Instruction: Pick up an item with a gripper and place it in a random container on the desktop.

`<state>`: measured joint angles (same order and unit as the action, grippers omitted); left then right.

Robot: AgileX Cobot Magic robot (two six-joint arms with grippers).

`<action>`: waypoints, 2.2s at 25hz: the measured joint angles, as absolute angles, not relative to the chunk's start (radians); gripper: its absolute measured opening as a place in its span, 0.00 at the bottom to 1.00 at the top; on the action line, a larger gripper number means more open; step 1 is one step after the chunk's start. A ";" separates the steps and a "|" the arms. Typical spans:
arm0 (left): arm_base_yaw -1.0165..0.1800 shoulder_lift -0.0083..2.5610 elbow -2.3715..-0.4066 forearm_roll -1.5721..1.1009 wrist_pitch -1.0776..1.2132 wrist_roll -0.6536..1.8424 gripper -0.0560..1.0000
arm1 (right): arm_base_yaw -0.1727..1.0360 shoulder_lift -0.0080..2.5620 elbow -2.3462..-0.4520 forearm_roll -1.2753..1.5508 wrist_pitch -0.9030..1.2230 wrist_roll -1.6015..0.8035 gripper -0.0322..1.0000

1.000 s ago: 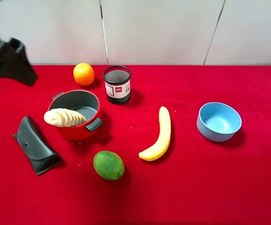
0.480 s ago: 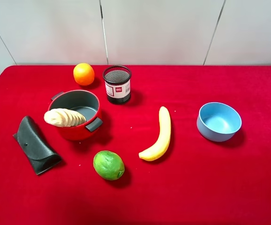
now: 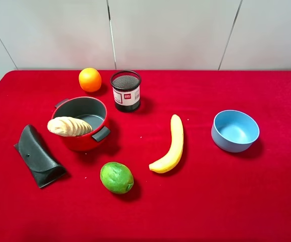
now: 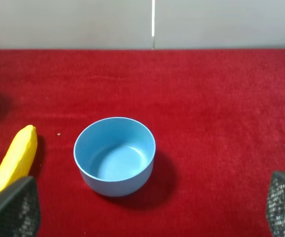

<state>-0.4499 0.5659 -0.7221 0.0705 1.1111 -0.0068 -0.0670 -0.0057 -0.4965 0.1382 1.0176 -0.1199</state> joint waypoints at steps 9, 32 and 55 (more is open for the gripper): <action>-0.450 0.427 -0.556 0.026 1.111 -0.007 0.99 | -0.067 -0.006 -0.496 0.138 1.018 -0.120 0.70; -0.159 -0.005 -0.494 0.000 1.059 -0.007 0.99 | -0.067 -0.006 -0.496 0.138 1.018 -0.120 0.70; -0.015 -0.006 -0.494 0.000 1.059 0.000 0.99 | -0.067 -0.006 -0.496 0.138 1.018 -0.120 0.70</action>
